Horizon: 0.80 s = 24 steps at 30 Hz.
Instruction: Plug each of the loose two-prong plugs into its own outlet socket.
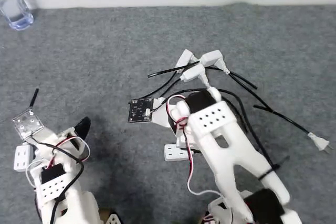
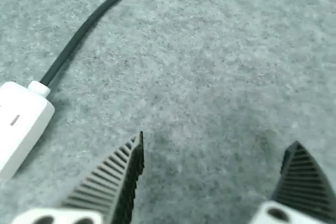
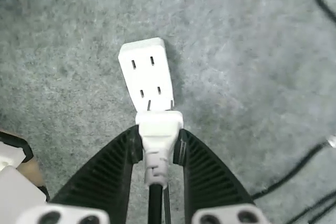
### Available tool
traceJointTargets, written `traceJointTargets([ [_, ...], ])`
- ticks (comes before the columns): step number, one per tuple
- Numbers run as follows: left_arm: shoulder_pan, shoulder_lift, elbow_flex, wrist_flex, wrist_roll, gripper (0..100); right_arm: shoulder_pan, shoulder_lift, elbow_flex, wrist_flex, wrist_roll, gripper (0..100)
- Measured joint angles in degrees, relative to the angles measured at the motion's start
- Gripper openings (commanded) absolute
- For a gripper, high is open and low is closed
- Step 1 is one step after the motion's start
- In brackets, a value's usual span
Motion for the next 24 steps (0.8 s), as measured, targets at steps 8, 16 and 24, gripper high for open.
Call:
traceJointTargets([
  [8, -0.26, 0.00, 0.00, 0.00, 0.00, 39, -1.14, 2.73, 0.00, -0.09, 3.52, 0.8],
  [16, -0.26, 0.00, 0.00, 0.00, 0.00, 39, -5.89, 3.43, 0.00, -1.41, 4.84, 0.8],
  [24, -0.18, 0.00, 0.00, 0.00, 0.00, 39, -9.05, 4.04, 0.00, -2.81, 4.13, 0.8],
])
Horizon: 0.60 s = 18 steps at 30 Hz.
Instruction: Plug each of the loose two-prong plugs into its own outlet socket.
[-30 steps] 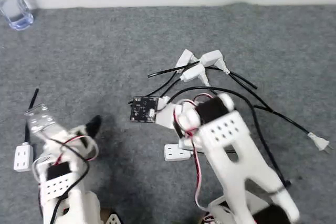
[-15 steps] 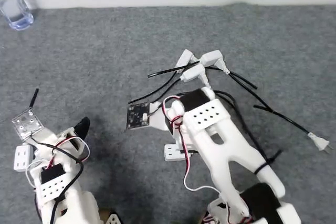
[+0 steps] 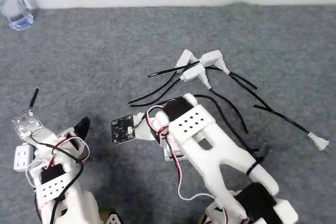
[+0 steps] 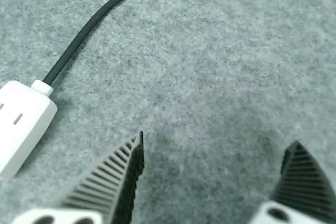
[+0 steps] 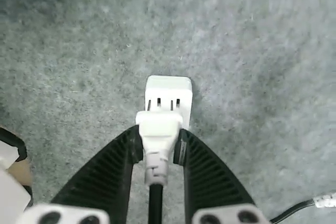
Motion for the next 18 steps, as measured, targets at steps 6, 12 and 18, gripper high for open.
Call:
traceJointTargets([
  [6, 0.00, 0.00, 0.00, 0.00, 0.00, 39, 0.00, 4.57, 0.00, -0.35, -0.09, 0.8],
  [12, 0.00, 0.00, 0.00, 0.00, 0.00, 39, 0.35, 5.01, -1.32, -0.88, 0.97, 0.8],
  [18, 0.00, 0.00, 0.00, 0.00, 0.00, 39, 2.90, 5.54, -3.16, -0.88, 2.11, 0.8],
])
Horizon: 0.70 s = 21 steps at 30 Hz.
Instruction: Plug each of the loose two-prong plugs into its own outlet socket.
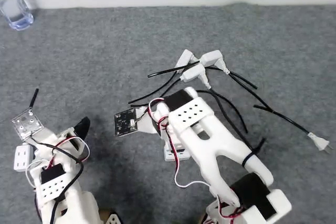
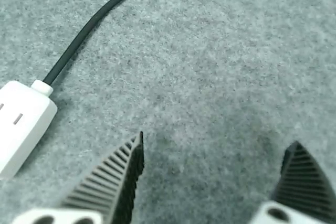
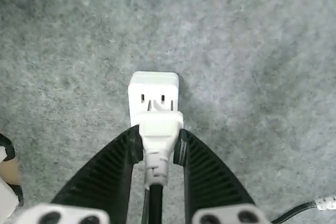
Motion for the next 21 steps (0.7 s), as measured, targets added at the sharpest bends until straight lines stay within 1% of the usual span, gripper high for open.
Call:
traceJointTargets([
  [21, 0.00, 0.00, 0.00, 0.00, 0.00, 39, 0.00, 5.98, -2.20, -0.62, 0.53, 0.8],
])
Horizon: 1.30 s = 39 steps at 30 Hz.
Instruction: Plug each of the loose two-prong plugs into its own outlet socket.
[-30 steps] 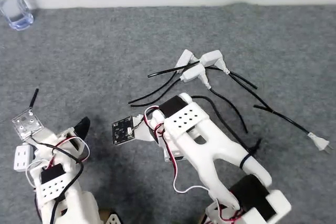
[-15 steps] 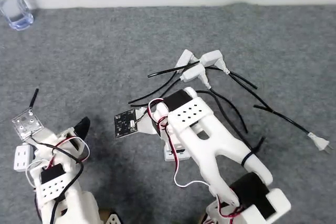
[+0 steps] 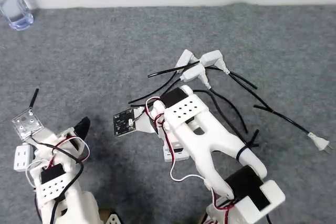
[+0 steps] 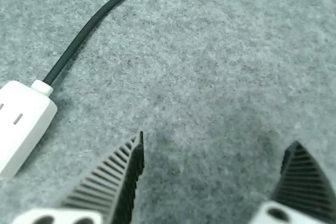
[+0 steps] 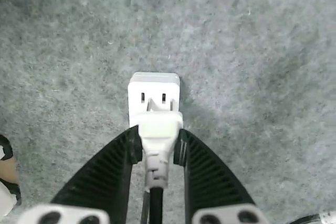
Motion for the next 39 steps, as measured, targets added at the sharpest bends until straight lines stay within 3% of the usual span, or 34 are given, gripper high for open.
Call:
traceJointTargets([
  [33, 0.00, 0.00, 0.00, 0.00, 0.00, 39, -1.14, 1.23, 0.09, 2.46, -1.05, 0.8],
  [39, 0.00, 0.00, 0.00, 0.00, 0.00, 39, -5.27, 3.60, 0.44, -1.23, -3.43, 0.8],
])
